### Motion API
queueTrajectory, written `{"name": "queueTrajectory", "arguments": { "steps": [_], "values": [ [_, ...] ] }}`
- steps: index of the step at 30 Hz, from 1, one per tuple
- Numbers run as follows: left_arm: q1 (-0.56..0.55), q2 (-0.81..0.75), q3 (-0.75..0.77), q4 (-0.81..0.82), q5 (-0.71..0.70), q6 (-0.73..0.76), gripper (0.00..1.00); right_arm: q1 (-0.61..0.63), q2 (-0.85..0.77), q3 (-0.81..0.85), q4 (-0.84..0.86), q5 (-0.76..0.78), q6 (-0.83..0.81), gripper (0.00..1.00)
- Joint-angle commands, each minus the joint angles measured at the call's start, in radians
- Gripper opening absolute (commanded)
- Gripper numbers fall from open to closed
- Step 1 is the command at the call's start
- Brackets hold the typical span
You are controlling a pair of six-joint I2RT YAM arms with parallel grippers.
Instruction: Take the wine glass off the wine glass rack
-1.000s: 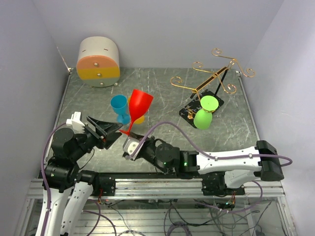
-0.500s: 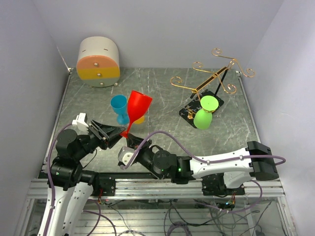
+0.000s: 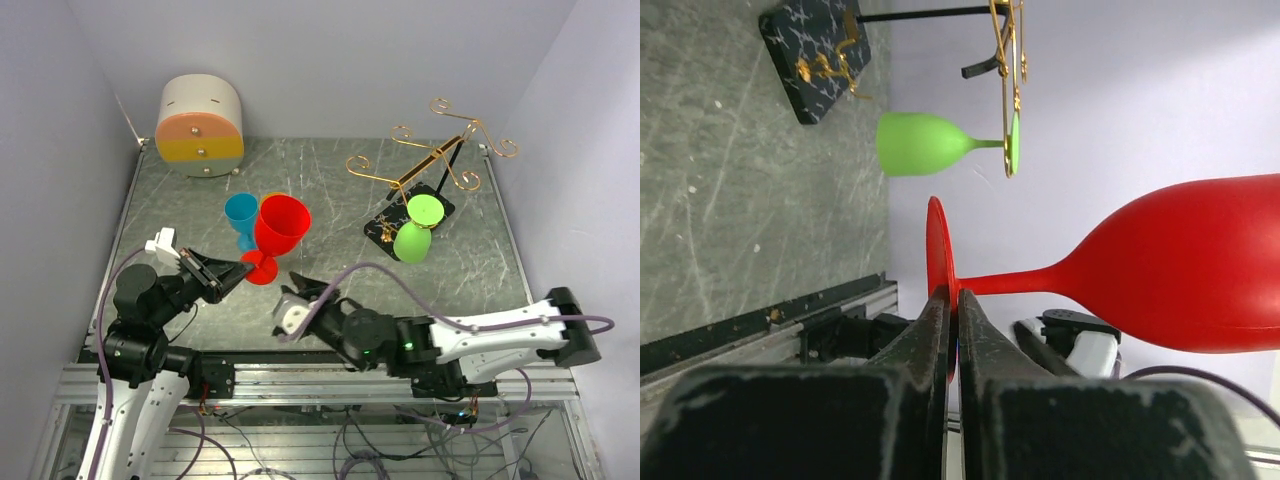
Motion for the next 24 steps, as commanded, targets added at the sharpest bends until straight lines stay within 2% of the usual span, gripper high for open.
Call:
{"name": "queueTrajectory", "arguments": {
  "steps": [1,4,7,10,12,16,20,24],
  "values": [
    [0.004,-0.03,0.005,-0.025,-0.068,0.085,0.07,0.01,-0.173,0.053,-0.281,0.1,0.195,0.31],
    [0.005,-0.037,0.02,-0.065,-0.124,0.147,0.07,0.009,-0.253,0.099,-0.442,0.142,0.311,0.31],
    [0.005,-0.047,0.026,-0.061,-0.159,0.201,0.07,0.008,-0.294,0.141,-0.506,0.203,0.363,0.31],
    [0.005,-0.071,0.033,-0.054,-0.19,0.244,0.07,-0.024,-0.275,0.2,-0.536,0.24,0.362,0.3],
    [0.005,-0.084,0.046,-0.073,-0.217,0.277,0.07,-0.101,-0.227,0.275,-0.588,0.219,0.376,0.28],
    [0.005,-0.108,0.079,-0.133,-0.259,0.349,0.07,-0.434,-0.13,0.464,-0.697,-0.064,0.493,0.22],
    [0.005,-0.127,0.098,-0.189,-0.282,0.384,0.07,-0.527,-0.055,0.623,-0.769,-0.257,0.627,0.19],
    [0.006,-0.142,0.098,-0.21,-0.292,0.395,0.07,-0.671,0.03,0.791,-0.874,-0.644,0.77,0.16]
  ]
}}
